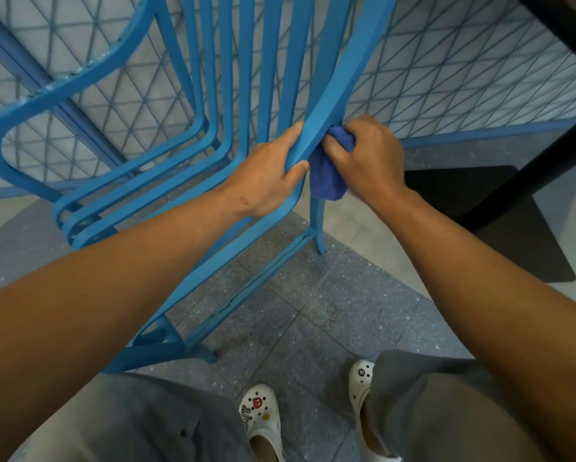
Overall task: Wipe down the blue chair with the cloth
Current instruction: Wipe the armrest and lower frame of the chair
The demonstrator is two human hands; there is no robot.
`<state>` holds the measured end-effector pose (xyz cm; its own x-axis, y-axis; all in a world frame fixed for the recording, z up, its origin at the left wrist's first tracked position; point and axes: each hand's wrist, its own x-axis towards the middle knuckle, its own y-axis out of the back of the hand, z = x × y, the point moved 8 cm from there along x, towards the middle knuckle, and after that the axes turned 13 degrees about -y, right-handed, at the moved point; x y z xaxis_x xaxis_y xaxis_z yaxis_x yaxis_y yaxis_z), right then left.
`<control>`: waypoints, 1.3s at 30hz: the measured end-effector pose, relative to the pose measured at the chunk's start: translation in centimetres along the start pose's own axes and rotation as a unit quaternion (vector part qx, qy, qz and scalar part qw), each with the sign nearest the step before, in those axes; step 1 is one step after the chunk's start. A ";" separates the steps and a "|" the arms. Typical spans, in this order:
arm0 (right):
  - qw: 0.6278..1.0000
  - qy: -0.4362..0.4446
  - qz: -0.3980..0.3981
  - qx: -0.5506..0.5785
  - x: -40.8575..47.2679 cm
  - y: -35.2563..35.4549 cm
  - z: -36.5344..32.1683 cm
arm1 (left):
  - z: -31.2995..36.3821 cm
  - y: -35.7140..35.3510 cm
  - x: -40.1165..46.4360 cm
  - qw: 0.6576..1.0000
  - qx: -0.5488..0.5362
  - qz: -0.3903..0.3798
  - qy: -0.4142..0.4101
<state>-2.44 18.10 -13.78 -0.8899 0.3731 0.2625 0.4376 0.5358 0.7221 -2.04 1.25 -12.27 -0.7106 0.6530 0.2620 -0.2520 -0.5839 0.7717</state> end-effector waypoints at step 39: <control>0.988 -0.095 -0.123 0.004 -2.9 -7.3 5.6 | -1.8 0.3 -3.0 0.987 0.138 -0.014 0.085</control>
<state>-2.32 17.37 -23.35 -0.9294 0.3664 -0.0454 0.2132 0.6331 0.7441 -1.18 -1.76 -13.82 -0.8119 0.5628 0.1553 -0.1009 -0.3973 0.9121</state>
